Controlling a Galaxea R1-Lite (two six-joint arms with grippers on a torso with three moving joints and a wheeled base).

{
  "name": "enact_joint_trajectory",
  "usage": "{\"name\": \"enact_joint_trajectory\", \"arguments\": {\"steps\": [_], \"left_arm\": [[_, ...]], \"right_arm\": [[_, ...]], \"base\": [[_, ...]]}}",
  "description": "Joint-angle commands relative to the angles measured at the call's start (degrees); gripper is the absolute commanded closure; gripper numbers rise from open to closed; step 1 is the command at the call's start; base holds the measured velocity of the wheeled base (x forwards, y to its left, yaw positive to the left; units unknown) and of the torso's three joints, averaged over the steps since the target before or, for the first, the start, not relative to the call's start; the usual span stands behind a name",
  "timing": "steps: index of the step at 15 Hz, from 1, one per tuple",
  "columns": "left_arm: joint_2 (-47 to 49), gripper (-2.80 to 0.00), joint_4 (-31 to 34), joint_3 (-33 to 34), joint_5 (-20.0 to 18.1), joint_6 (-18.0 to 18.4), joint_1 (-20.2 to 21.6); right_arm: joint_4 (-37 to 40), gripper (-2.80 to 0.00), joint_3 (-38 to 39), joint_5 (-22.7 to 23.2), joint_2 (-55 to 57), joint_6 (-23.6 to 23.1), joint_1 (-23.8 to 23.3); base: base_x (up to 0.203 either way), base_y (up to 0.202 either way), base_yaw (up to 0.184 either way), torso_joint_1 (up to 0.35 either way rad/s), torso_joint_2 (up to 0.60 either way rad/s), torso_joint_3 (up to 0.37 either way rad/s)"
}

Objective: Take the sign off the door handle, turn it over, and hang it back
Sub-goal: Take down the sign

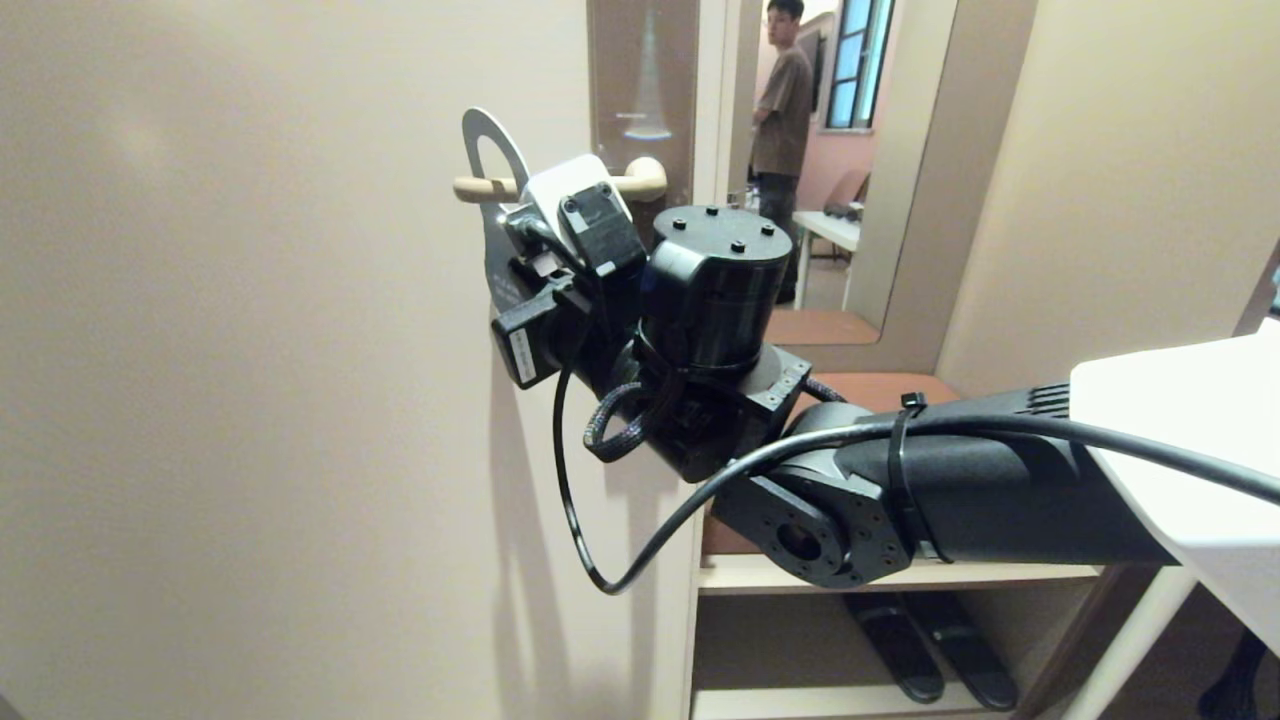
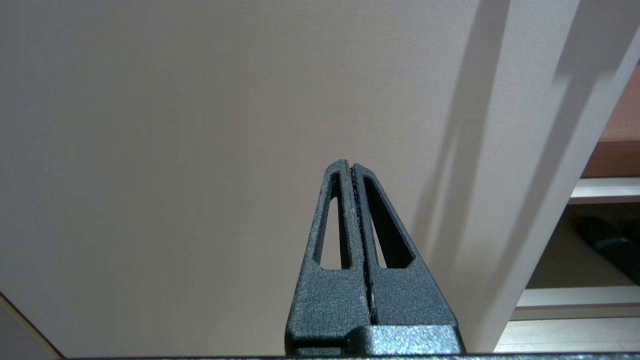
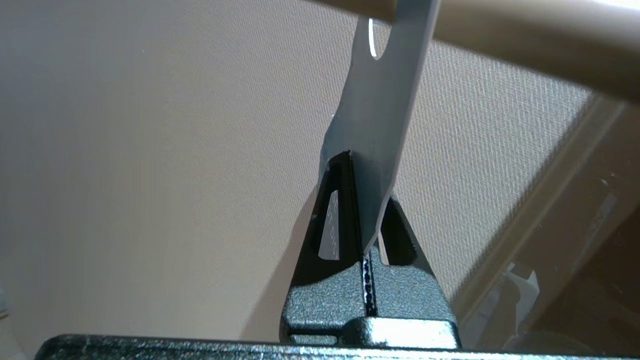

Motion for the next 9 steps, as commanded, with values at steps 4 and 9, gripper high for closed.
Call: {"name": "enact_joint_trajectory", "arguments": {"steps": [4,9], "left_arm": [[0.0,0.0,0.0,0.0,0.0,0.0,0.0],[0.0,0.0,0.0,0.0,0.0,-0.1,0.0]], "right_arm": [[0.0,0.0,-0.7,0.0,0.5,-0.1,0.7],[0.0,0.0,-0.9,-0.1,1.0,-0.1,1.6]], "base": [[0.0,0.0,0.0,0.0,0.0,0.0],[0.0,0.0,0.0,0.0,0.0,0.0]]}}
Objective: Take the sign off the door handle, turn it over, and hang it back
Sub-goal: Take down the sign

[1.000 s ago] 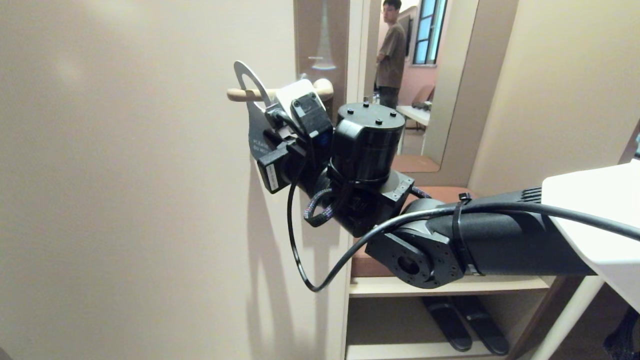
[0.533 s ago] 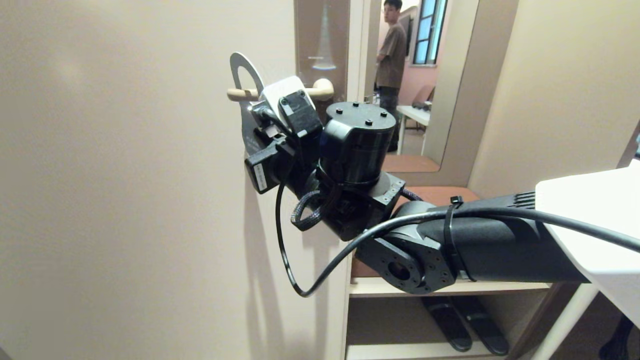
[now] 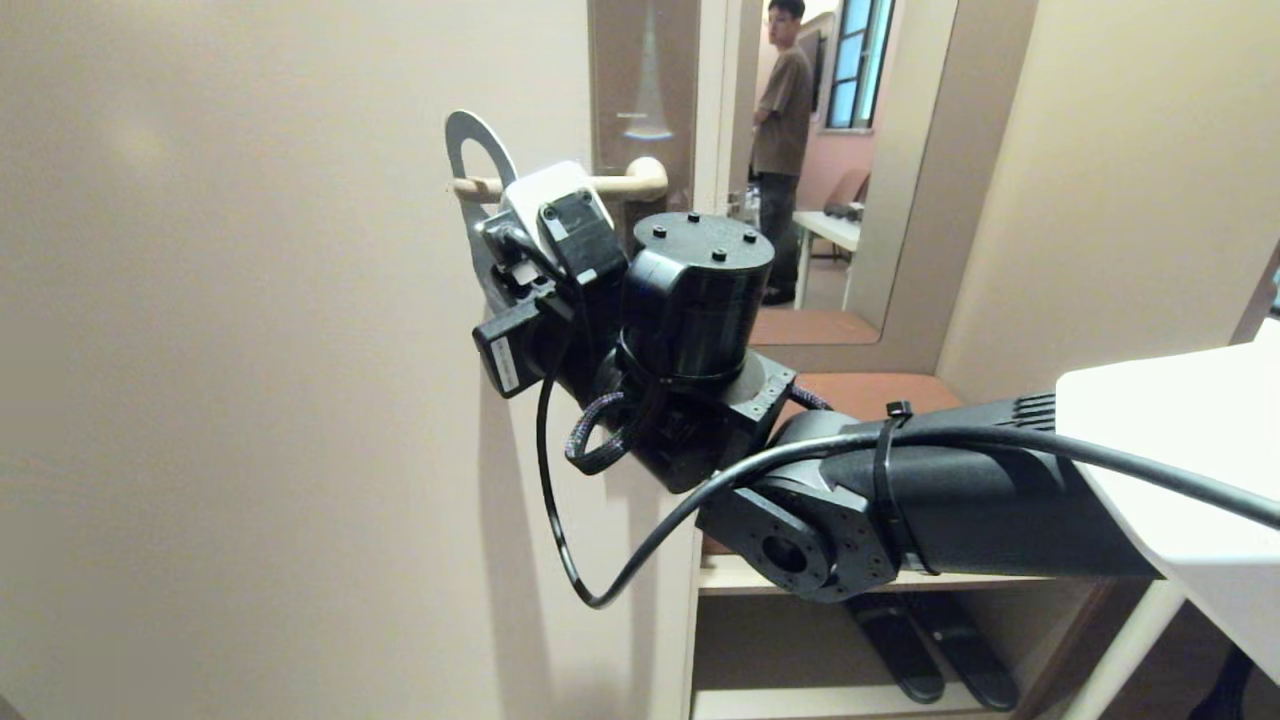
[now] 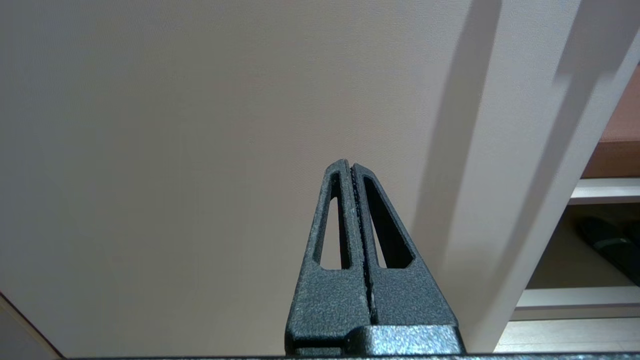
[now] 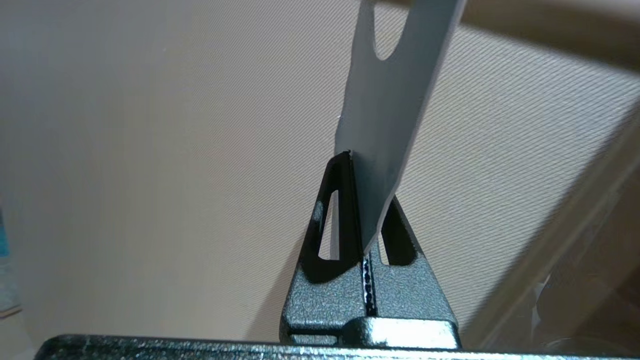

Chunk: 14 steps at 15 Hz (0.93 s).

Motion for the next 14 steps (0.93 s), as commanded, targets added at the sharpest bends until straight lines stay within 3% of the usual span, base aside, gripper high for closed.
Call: {"name": "enact_joint_trajectory", "arguments": {"steps": [1,14], "left_arm": [[0.0,0.0,0.0,0.0,0.0,0.0,0.0],[0.0,0.0,0.0,0.0,0.0,0.0,0.0]], "right_arm": [[-0.3,0.0,0.0,-0.1,0.5,-0.1,0.4],[1.1,0.0,-5.6,-0.1,4.0,-0.2,1.3]], "base": [[0.0,0.0,0.0,0.0,0.0,0.0],[0.0,0.0,0.0,0.0,0.0,0.0]]}}
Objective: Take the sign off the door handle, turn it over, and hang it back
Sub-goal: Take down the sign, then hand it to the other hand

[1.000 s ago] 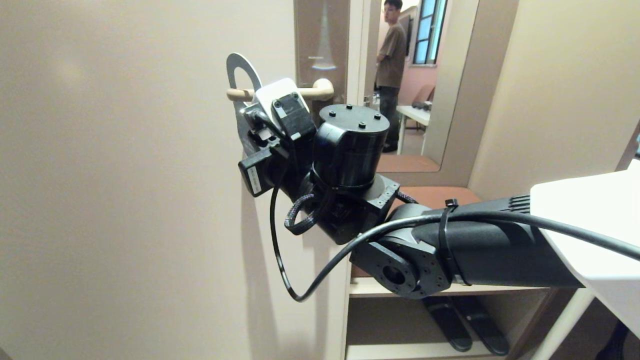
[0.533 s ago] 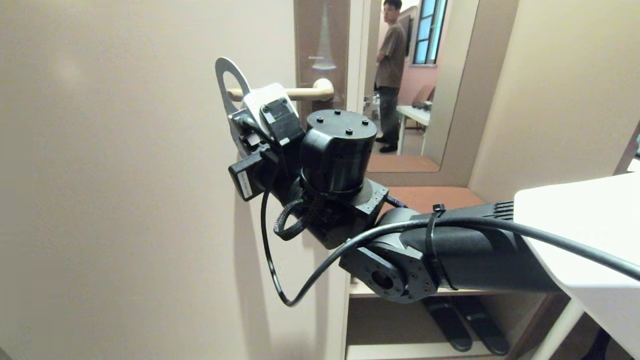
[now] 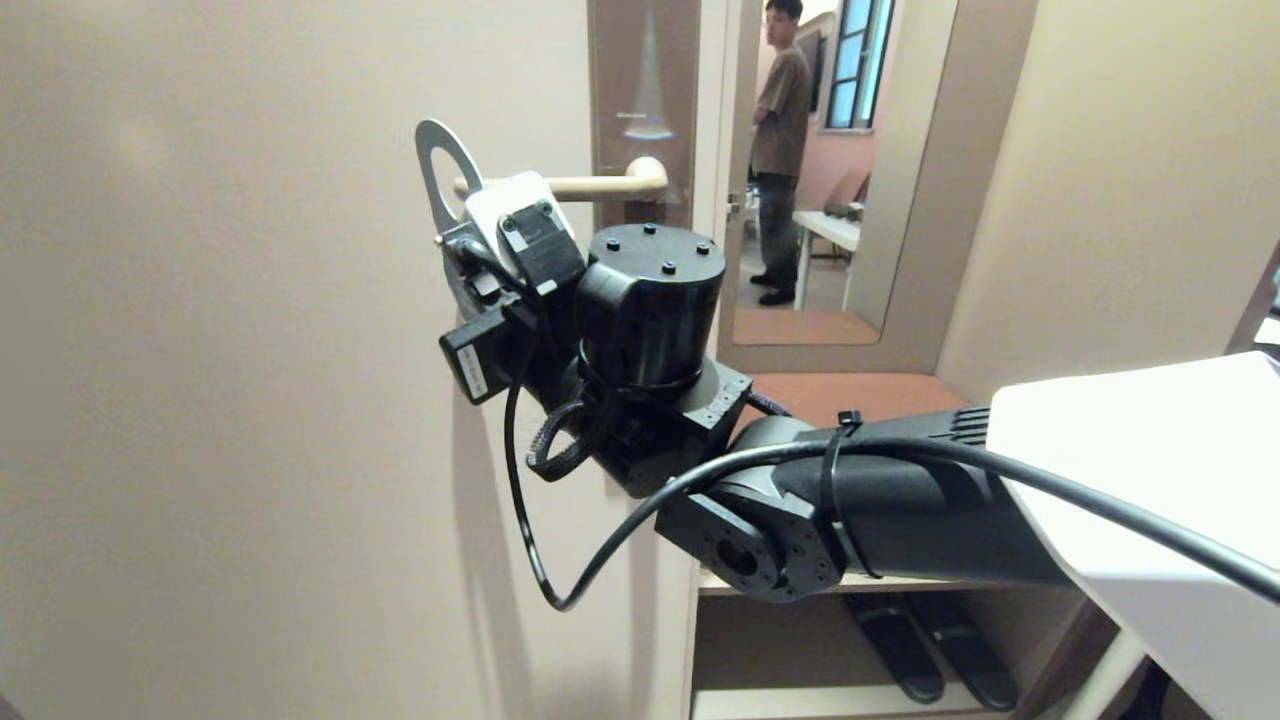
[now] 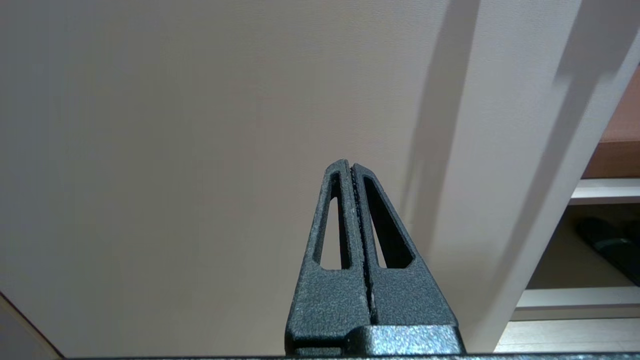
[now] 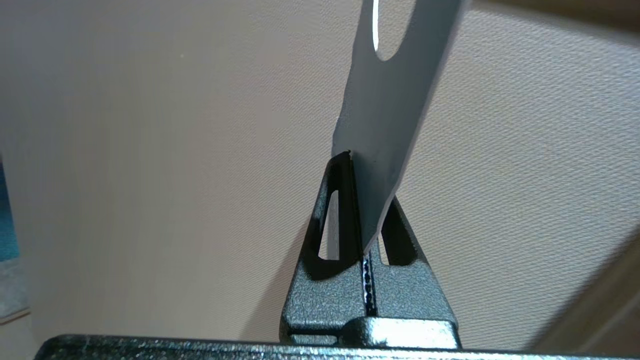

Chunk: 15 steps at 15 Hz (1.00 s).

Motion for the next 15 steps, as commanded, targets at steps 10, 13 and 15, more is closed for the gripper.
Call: {"name": "enact_joint_trajectory", "arguments": {"steps": [10,13,15], "left_arm": [[0.0,0.0,0.0,0.0,0.0,0.0,0.0],[0.0,0.0,0.0,0.0,0.0,0.0,0.0],[0.0,0.0,0.0,0.0,0.0,0.0,0.0]], "right_arm": [[-0.5,0.0,1.4,1.2,-0.7,0.1,1.2],[-0.6,0.0,5.8,2.8,-3.0,0.2,1.8],[-0.8,0.0,10.3,4.5,-5.4,0.2,1.9]], "base": [[0.0,0.0,0.0,0.0,0.0,0.0],[0.0,0.0,0.0,0.0,0.0,0.0],[0.0,0.0,0.0,0.0,0.0,0.0]]}}
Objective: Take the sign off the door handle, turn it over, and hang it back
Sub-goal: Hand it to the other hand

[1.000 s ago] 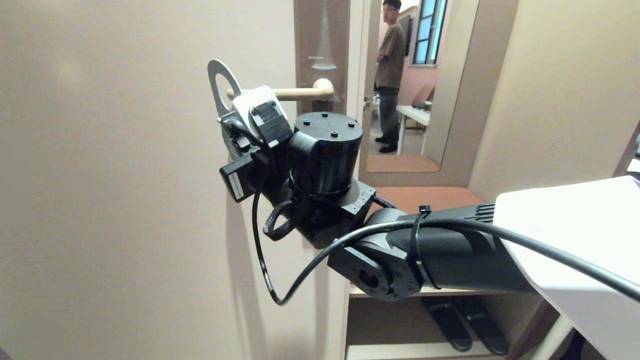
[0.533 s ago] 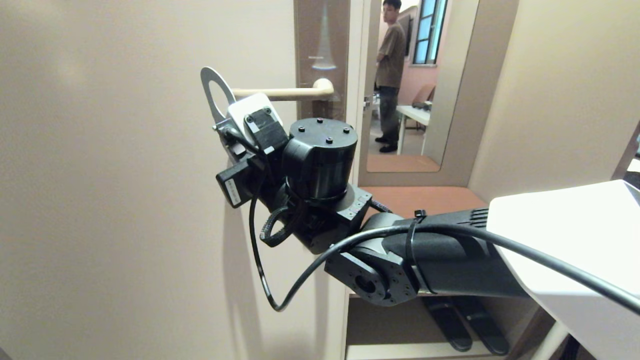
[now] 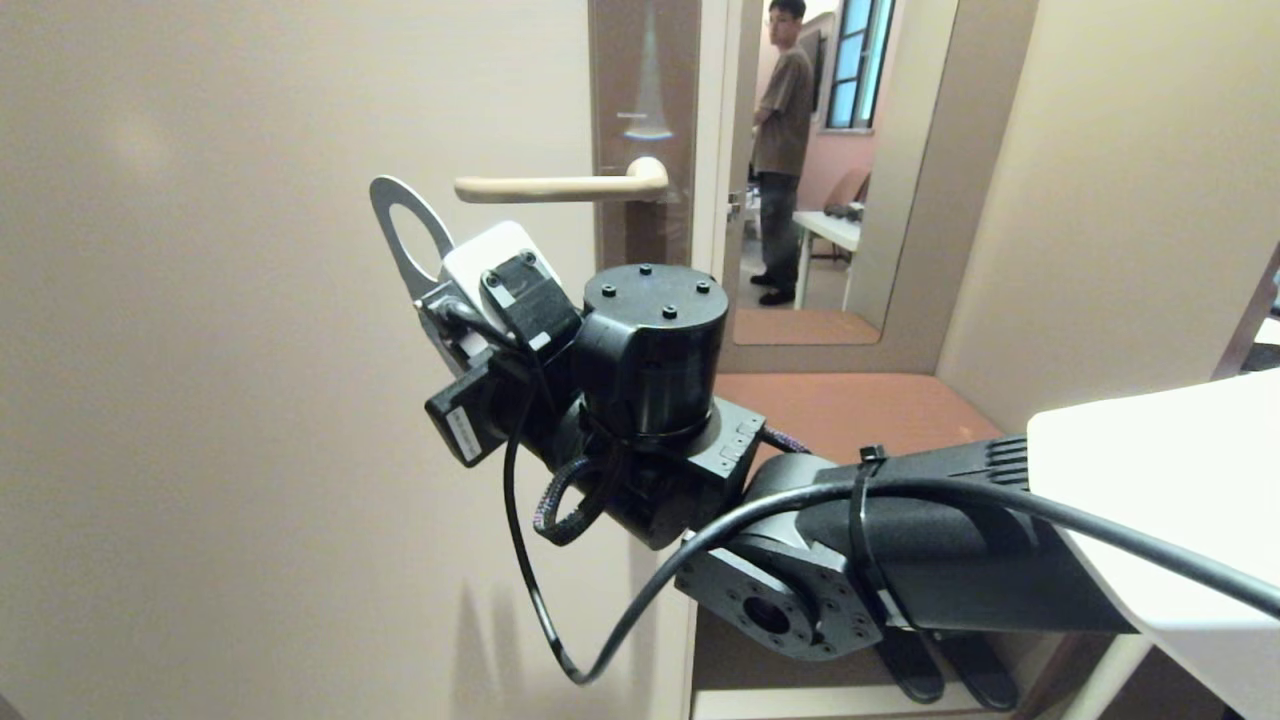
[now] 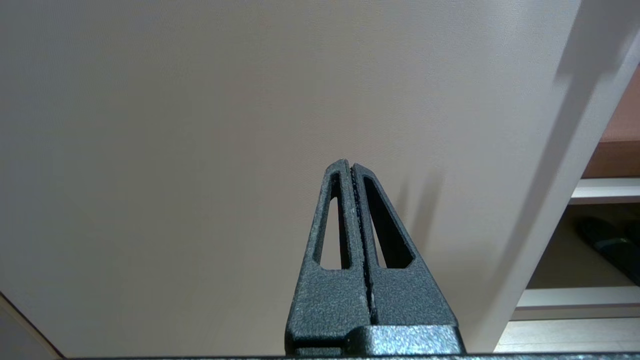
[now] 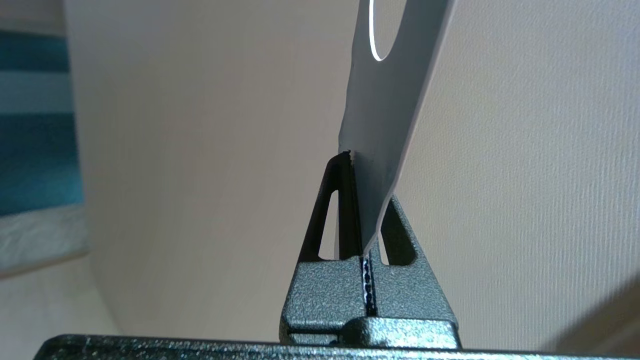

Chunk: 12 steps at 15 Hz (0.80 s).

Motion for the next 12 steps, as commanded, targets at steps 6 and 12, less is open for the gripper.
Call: {"name": "enact_joint_trajectory", "arguments": {"steps": [6,12], "left_arm": [[0.0,0.0,0.0,0.0,0.0,0.1,0.0],[0.0,0.0,0.0,0.0,0.0,0.0,0.0]], "right_arm": [[-4.5,0.0,15.4,1.7,-9.2,-0.1,0.1],[-5.8,0.0,27.7,5.0,-18.4,-0.3,0.1]], "base": [[0.0,0.0,0.0,0.0,0.0,0.0],[0.0,0.0,0.0,0.0,0.0,0.0]]}}
